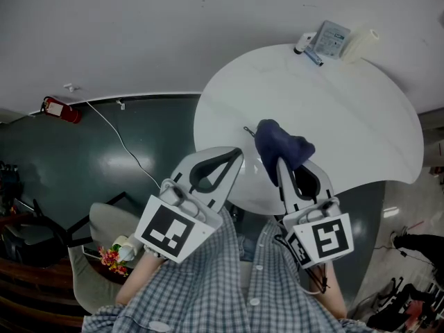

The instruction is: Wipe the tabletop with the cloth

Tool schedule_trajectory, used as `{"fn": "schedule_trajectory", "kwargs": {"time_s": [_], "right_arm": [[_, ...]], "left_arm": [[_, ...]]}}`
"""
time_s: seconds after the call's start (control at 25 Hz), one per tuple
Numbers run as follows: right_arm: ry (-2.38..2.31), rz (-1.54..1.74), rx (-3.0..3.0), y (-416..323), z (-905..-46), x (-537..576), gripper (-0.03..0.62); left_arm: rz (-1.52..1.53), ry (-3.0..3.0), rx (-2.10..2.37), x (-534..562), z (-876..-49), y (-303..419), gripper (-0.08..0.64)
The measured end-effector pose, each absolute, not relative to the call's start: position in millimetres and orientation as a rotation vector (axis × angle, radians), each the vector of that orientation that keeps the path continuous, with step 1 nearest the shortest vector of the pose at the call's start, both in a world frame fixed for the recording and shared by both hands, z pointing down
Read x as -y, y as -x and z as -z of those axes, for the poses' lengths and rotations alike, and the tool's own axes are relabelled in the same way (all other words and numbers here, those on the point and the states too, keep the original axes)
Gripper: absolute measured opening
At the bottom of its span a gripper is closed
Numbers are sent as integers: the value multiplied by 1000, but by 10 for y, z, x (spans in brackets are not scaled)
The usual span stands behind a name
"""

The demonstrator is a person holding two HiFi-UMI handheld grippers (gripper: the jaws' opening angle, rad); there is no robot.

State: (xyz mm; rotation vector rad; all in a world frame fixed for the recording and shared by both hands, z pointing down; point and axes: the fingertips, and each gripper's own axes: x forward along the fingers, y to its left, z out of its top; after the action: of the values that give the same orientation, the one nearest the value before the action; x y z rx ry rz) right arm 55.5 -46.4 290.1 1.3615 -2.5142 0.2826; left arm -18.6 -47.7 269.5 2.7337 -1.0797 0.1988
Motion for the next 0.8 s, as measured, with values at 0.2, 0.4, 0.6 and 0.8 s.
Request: {"fn": "schedule_trajectory", "kwargs": {"time_s": [0.2,0.4,0.6,0.8], "right_arm": [[-1356,-293,2516,-553,-2930,474,23],[-1344,-303,2508,-538,-2972,479,23],[-1336,-307,2510,-514,-2977,480,23],[-1335,-312,2505,-526,-2993,464,23]], "left_arm": [[-198,-2728,1089,480,-2700,198,5],[-193,-2715,1100,480,-2700,231,5],[-186,-2699,1107,474,-2716,259,5],[-189,-2703,1102,468,-2721,244,5]]}}
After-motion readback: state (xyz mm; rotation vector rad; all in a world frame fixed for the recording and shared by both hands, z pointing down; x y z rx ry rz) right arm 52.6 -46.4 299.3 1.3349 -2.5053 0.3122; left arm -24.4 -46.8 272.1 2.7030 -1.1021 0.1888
